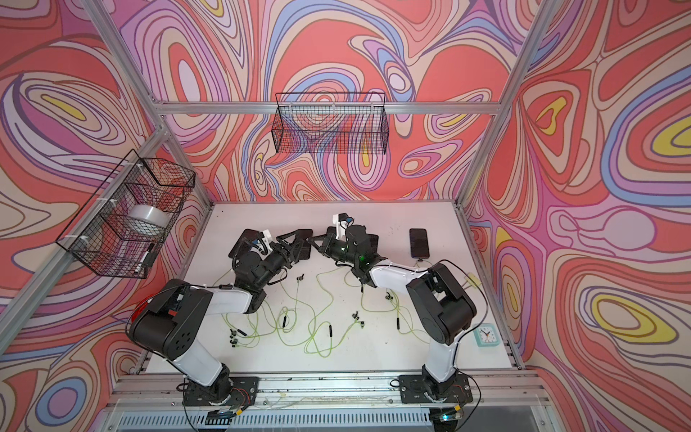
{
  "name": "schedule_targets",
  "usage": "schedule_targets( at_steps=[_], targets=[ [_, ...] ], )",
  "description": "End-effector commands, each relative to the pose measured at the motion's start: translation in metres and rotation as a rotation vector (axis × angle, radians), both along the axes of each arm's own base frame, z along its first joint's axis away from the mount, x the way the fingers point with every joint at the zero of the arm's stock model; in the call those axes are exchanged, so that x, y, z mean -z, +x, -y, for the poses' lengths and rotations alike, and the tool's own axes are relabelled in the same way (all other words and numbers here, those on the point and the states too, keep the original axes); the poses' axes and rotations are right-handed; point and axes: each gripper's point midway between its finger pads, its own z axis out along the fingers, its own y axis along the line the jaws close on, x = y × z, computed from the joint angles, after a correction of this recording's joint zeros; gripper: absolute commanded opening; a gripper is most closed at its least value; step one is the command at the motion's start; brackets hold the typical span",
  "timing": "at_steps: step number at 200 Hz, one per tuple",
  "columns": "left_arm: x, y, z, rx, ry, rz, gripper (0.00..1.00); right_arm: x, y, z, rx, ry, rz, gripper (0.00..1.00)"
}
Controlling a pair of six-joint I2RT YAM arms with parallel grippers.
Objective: Plug wired earphones into phones
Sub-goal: Pick up the wired earphone from the center of the board.
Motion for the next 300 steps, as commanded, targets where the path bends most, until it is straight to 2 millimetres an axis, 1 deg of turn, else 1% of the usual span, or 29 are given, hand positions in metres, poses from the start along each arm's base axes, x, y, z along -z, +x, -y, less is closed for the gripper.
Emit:
schedule_targets(
  at_steps=[1, 9, 21, 32, 39, 60, 72, 87, 103, 123, 131, 133, 135, 166, 191, 201, 211, 245, 267, 288, 300],
  targets=[
    [-0.003, -0.006, -0.004, 0.072, 0.109, 0.048, 0.58, -0.002, -0.017, 0.017, -0.109, -0.129, -0.009, 0.03],
    [-0.003, -0.009, 0.002, 0.138, 0.161, 0.067, 0.55, 0.001, -0.023, 0.022, -0.152, -0.182, -0.013, 0.02],
    [0.001, -0.017, 0.017, 0.269, 0.237, 0.076, 0.54, 0.003, -0.031, 0.029, -0.212, -0.242, -0.024, 0.02],
    [0.007, -0.027, 0.032, 0.396, 0.288, 0.077, 0.54, 0.002, -0.036, 0.036, -0.259, -0.257, -0.035, 0.00],
    [0.009, -0.032, 0.037, 0.454, 0.298, 0.082, 0.54, 0.000, -0.039, 0.039, -0.288, -0.249, -0.046, 0.00],
    [0.000, -0.044, 0.048, 0.568, 0.250, 0.158, 0.48, -0.006, -0.042, 0.049, -0.352, -0.218, -0.066, 0.00],
    [-0.010, -0.050, 0.053, 0.621, 0.204, 0.214, 0.45, -0.008, -0.044, 0.050, -0.390, -0.208, -0.078, 0.00],
    [-0.016, -0.055, 0.057, 0.668, 0.141, 0.248, 0.40, -0.009, -0.045, 0.050, -0.418, -0.213, -0.079, 0.00],
    [-0.012, -0.059, 0.062, 0.723, 0.122, 0.236, 0.37, -0.012, -0.043, 0.051, -0.434, -0.202, -0.074, 0.00],
    [-0.009, -0.064, 0.068, 0.756, 0.130, 0.241, 0.37, -0.012, -0.043, 0.050, -0.458, -0.191, -0.079, 0.00],
    [-0.009, -0.067, 0.071, 0.770, 0.130, 0.244, 0.37, -0.016, -0.044, 0.049, -0.473, -0.186, -0.070, 0.00],
    [-0.009, -0.067, 0.071, 0.774, 0.129, 0.245, 0.37, -0.008, -0.042, 0.048, -0.477, -0.188, -0.090, 0.00],
    [-0.009, -0.068, 0.072, 0.778, 0.129, 0.246, 0.36, -0.006, -0.042, 0.048, -0.481, -0.187, -0.095, 0.00],
    [-0.013, -0.075, 0.079, 0.816, 0.129, 0.261, 0.35, 0.002, -0.039, 0.045, -0.518, -0.196, -0.113, 0.00],
    [-0.016, -0.075, 0.078, 0.811, 0.129, 0.266, 0.34, 0.003, -0.033, 0.048, -0.505, -0.201, -0.111, 0.00],
    [-0.017, -0.075, 0.078, 0.806, 0.128, 0.267, 0.31, 0.003, -0.032, 0.049, -0.503, -0.197, -0.111, 0.00],
    [-0.016, -0.073, 0.078, 0.800, 0.127, 0.263, 0.29, 0.003, -0.034, 0.049, -0.510, -0.190, -0.110, 0.00],
    [-0.013, -0.068, 0.079, 0.790, 0.123, 0.250, 0.25, 0.001, -0.038, 0.048, -0.516, -0.170, -0.103, 0.00],
    [-0.010, -0.066, 0.079, 0.786, 0.123, 0.246, 0.26, -0.002, -0.039, 0.048, -0.520, -0.161, -0.097, 0.00],
    [-0.012, -0.064, 0.080, 0.781, 0.123, 0.251, 0.29, 0.000, -0.040, 0.048, -0.524, -0.159, -0.101, 0.00],
    [-0.013, -0.064, 0.080, 0.785, 0.123, 0.255, 0.32, 0.000, -0.040, 0.048, -0.525, -0.158, -0.100, 0.00]
  ],
)
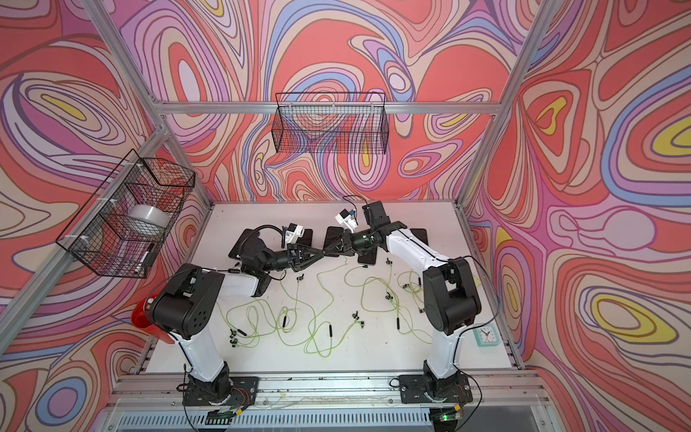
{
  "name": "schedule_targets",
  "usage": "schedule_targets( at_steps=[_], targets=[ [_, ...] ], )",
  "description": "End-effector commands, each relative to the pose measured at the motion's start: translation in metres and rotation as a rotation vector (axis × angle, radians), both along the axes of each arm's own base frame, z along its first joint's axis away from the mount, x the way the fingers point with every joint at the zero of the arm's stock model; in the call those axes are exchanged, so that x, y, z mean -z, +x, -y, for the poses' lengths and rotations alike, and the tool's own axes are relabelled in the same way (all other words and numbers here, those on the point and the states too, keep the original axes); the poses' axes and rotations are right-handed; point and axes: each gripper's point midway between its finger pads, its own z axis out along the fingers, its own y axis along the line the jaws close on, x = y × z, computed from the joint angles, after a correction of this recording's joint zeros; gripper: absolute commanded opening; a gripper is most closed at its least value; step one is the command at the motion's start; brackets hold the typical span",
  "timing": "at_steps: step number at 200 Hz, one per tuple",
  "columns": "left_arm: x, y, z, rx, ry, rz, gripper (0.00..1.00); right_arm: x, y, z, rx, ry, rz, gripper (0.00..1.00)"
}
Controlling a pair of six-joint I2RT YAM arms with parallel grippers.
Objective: Plug wired earphones into phones
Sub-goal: Pick up the wired earphone from the center of the board.
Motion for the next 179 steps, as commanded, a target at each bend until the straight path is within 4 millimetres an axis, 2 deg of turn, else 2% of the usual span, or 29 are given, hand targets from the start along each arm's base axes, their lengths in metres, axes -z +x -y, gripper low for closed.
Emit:
schedule_targets(
  at_steps=[1, 26, 90, 119, 179],
  targets=[
    [-0.0165, 0.0036, 0.0024, 0.006, -0.032, 0.077, 0.33, -0.0066, -0.0036, 0.0001, -0.017, 0.029, 0.017, 0.00],
    [-0.0122, 0.0048, 0.0025, 0.004, -0.028, 0.069, 0.42, -0.0108, -0.0019, 0.0025, -0.003, 0.027, 0.033, 0.00],
    [-0.0098, 0.0072, 0.0035, -0.003, -0.025, 0.069, 0.43, -0.0144, -0.0057, 0.0038, -0.007, 0.043, 0.036, 0.00],
    [-0.0113, 0.0081, 0.0040, -0.007, -0.028, 0.073, 0.36, -0.0114, -0.0076, 0.0032, -0.011, 0.047, 0.024, 0.00],
    [-0.0146, 0.0058, 0.0089, 0.008, -0.032, 0.078, 0.27, -0.0072, -0.0067, 0.0020, -0.011, 0.051, 0.011, 0.00]
  ],
)
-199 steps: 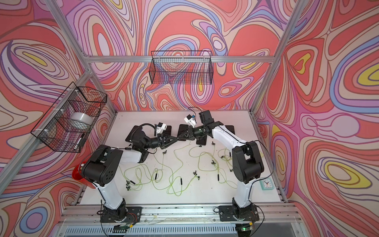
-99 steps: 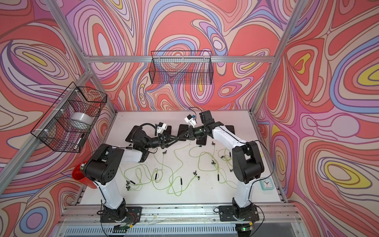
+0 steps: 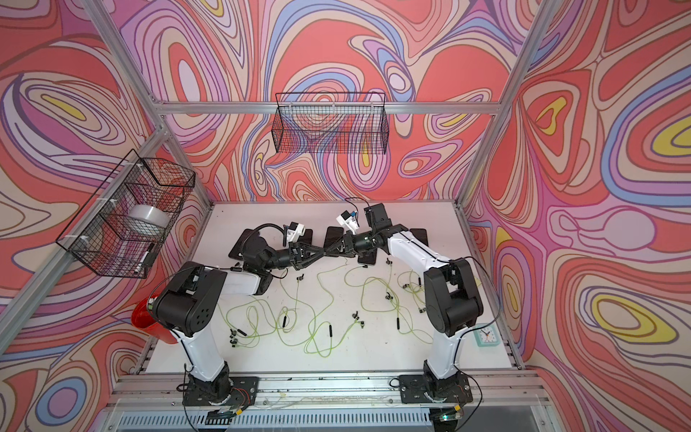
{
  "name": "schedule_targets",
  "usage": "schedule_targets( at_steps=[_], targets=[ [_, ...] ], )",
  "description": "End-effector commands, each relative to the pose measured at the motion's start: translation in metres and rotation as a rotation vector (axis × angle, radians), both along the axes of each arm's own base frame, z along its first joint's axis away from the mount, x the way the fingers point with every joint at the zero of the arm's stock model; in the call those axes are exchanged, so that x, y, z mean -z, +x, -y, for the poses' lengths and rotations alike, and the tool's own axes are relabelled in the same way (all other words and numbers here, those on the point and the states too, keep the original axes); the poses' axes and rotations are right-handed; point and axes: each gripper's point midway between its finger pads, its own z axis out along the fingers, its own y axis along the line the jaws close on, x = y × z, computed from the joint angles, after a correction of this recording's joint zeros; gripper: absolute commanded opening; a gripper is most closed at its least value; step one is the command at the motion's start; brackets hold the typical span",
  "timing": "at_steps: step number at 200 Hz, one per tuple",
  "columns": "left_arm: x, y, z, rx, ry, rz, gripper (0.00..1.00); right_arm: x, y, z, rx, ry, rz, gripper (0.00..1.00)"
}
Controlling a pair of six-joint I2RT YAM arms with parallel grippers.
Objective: Plug wired earphones into phones
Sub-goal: Pick up the wired earphone from the center of the board.
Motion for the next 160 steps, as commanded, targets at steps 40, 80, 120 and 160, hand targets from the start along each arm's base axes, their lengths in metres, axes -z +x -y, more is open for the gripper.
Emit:
schedule_targets(
  at_steps=[40, 80, 120, 160],
  targets=[
    [-0.014, -0.003, 0.007, 0.021, -0.027, 0.074, 0.19, -0.006, 0.000, 0.000, 0.001, 0.020, 0.018, 0.00],
    [-0.015, -0.002, 0.007, 0.015, -0.029, 0.074, 0.06, -0.006, 0.000, 0.000, 0.002, 0.020, 0.019, 0.00],
    [-0.016, 0.001, 0.006, -0.012, -0.034, 0.076, 0.00, -0.011, 0.001, 0.000, 0.030, 0.039, 0.008, 0.20],
    [-0.020, 0.007, 0.004, -0.055, -0.045, 0.079, 0.00, -0.023, -0.001, 0.003, 0.088, 0.079, 0.004, 0.25]
  ],
)
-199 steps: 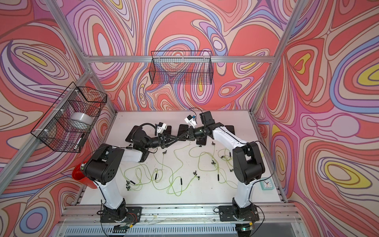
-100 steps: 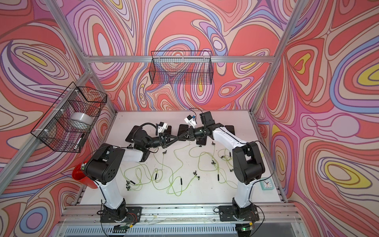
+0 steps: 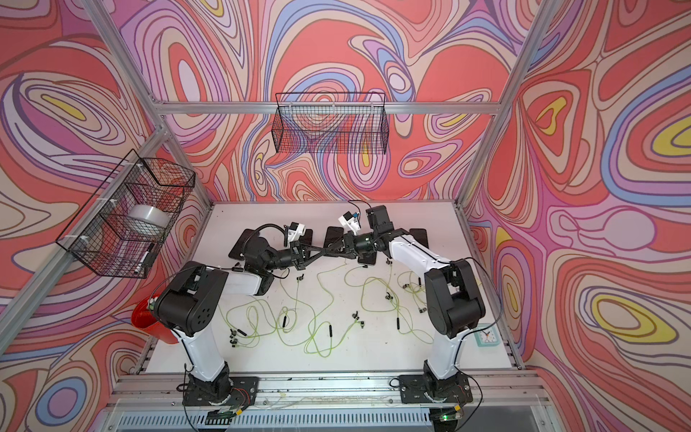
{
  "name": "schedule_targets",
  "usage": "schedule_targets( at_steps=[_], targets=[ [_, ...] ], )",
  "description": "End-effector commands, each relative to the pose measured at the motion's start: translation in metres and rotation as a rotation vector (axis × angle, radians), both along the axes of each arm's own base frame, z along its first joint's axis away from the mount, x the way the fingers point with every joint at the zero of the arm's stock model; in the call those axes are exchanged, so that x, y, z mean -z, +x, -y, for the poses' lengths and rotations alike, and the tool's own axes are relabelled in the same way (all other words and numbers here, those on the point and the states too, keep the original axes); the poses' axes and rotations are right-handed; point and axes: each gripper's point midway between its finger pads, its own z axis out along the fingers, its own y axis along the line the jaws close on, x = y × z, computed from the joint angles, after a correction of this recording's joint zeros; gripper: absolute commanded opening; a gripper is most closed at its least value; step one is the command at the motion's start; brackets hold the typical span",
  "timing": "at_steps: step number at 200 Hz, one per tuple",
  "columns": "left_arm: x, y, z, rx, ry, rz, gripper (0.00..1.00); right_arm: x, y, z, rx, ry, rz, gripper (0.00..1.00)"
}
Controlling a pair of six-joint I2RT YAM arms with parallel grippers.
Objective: Plug wired earphones into phones
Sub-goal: Pick up the wired earphone from the center of the board.
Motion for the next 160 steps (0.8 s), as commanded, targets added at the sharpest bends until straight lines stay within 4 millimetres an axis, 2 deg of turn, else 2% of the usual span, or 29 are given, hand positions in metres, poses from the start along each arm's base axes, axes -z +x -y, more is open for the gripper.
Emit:
schedule_targets(
  at_steps=[1, 61, 160],
  targets=[
    [-0.021, 0.003, 0.001, -0.025, -0.040, 0.086, 0.00, -0.025, -0.001, 0.002, 0.044, 0.046, 0.043, 0.25],
    [-0.022, 0.003, 0.005, -0.038, -0.046, 0.080, 0.00, -0.028, 0.003, 0.001, 0.081, 0.107, 0.034, 0.21],
    [-0.027, 0.000, 0.011, -0.021, -0.055, 0.082, 0.00, -0.019, 0.012, -0.001, 0.100, 0.093, 0.035, 0.17]
  ],
)
